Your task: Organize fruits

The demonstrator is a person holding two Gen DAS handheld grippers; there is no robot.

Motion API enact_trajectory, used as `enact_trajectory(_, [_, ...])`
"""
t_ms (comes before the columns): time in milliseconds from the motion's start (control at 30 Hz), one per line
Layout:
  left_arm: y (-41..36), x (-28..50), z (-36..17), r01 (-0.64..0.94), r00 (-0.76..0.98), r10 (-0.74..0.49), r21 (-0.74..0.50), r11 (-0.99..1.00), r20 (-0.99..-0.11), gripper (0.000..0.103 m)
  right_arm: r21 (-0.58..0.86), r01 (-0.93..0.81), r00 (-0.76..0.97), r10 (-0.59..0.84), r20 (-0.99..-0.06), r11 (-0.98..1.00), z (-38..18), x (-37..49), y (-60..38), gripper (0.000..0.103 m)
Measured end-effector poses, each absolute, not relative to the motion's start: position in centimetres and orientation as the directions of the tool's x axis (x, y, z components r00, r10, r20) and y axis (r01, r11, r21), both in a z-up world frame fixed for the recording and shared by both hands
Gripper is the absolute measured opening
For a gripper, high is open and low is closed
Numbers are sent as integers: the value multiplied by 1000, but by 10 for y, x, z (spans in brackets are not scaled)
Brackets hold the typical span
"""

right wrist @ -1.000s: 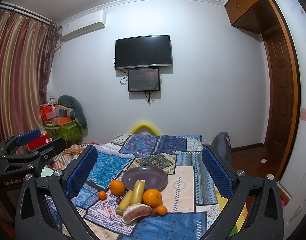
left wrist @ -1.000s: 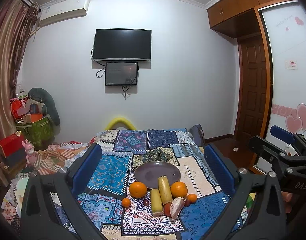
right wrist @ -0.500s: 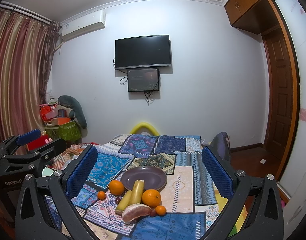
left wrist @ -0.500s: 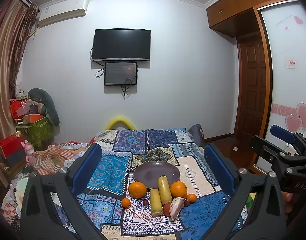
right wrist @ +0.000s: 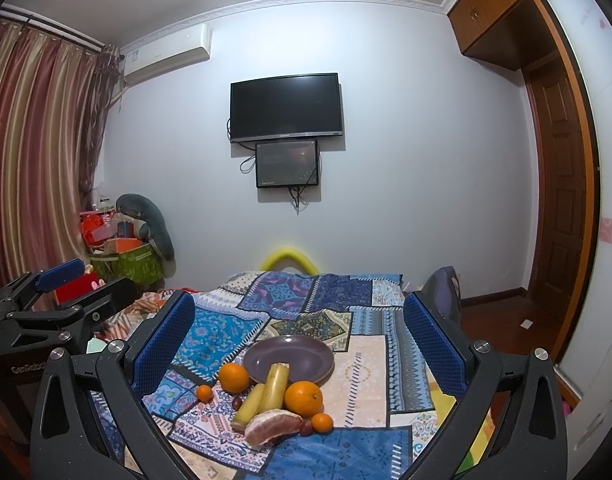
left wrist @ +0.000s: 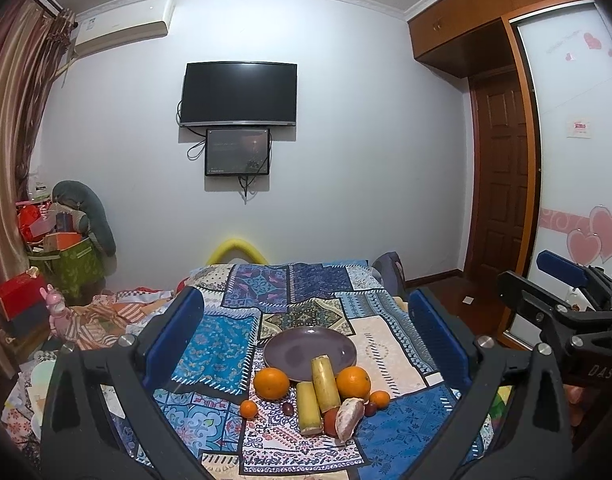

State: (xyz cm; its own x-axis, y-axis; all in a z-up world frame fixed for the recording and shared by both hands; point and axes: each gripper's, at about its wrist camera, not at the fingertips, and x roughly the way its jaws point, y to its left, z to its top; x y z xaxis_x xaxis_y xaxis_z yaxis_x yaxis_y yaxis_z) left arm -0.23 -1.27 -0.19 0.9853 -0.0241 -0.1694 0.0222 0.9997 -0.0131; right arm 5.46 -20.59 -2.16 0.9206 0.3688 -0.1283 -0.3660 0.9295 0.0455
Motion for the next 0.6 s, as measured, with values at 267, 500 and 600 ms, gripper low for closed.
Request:
enact_trajectory(267, [-10, 1, -4, 34, 985, -37, -22, 999, -171, 103, 46, -366, 920, 369, -133, 930, -23, 57, -205, 103])
enact_trajectory(500, [-1, 18, -14, 26, 978, -33, -33, 999, -207, 103, 49, -370, 915, 373, -152, 928, -29, 67, -203, 103])
enact_trajectory(600, [3, 27, -21, 17, 974, -23, -31, 999, -225, 103, 53, -378, 909, 381, -171, 924, -36, 76, -202, 103])
